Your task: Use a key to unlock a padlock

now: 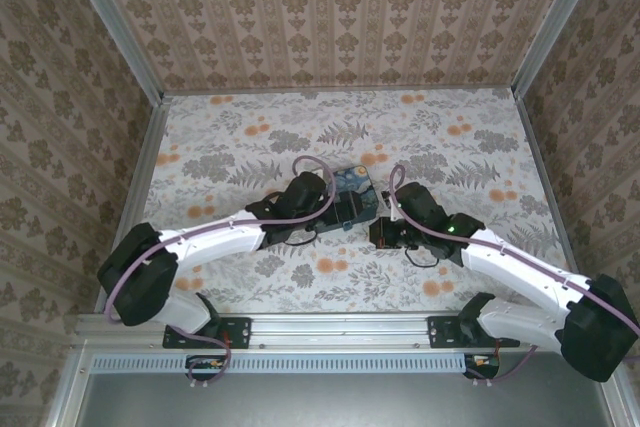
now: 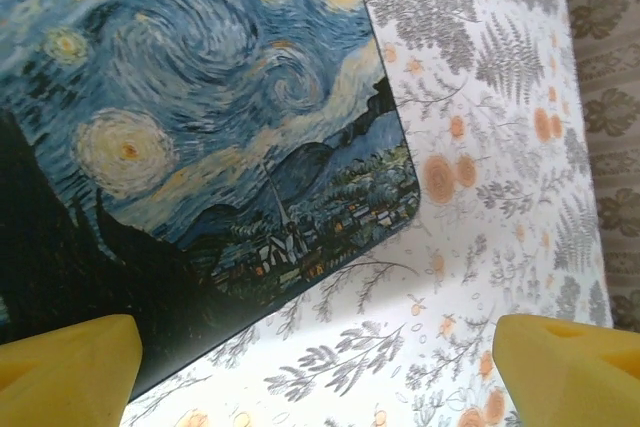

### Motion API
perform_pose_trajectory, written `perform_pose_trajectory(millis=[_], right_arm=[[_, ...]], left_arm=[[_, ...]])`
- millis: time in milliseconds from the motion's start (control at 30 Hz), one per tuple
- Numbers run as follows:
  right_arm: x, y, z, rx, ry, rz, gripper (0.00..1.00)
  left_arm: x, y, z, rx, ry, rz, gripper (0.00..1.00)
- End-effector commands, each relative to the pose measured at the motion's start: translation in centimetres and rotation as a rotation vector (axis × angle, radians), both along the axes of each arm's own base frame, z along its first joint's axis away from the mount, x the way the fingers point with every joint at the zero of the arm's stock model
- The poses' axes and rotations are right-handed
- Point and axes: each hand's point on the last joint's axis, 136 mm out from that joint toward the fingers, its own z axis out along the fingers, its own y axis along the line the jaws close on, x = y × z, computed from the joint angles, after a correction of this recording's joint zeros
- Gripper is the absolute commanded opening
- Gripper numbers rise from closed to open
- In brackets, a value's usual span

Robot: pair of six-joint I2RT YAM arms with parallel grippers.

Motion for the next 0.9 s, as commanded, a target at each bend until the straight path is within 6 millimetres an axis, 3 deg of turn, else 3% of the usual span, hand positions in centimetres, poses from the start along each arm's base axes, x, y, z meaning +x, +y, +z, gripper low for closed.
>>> perform_pose_trajectory(millis=[0, 200, 567, 700, 867], right_arm=[[0.5, 0.9, 1.9, 0.061, -0.014, 0.005, 0.0], [0.6, 1.7, 3.1, 0.105, -0.023, 0.017, 0.0], [0.5, 2.1, 4.7, 0.144, -0.048, 0.019, 0.0], [0.5, 2.1, 4.7, 0.147, -0.052, 0.019, 0.0], [0.6, 2.2, 4.3, 0.152, -0.048, 0.015, 0.0]], left_arm=[[-0.7, 3.3, 0.1, 0.114, -0.013, 0.08, 1.0], [-2.1, 2.3, 0.9, 0.042, 0.021, 0.053, 1.0], [-3.0, -3.6, 1.1, -0.167, 0.157, 0.032, 0.97], [-3.3, -5.0, 0.7, -0.207, 0.203, 0.045, 0.92], [-3.7, -6.3, 0.5, -0.266, 0.242, 0.047, 0.75]])
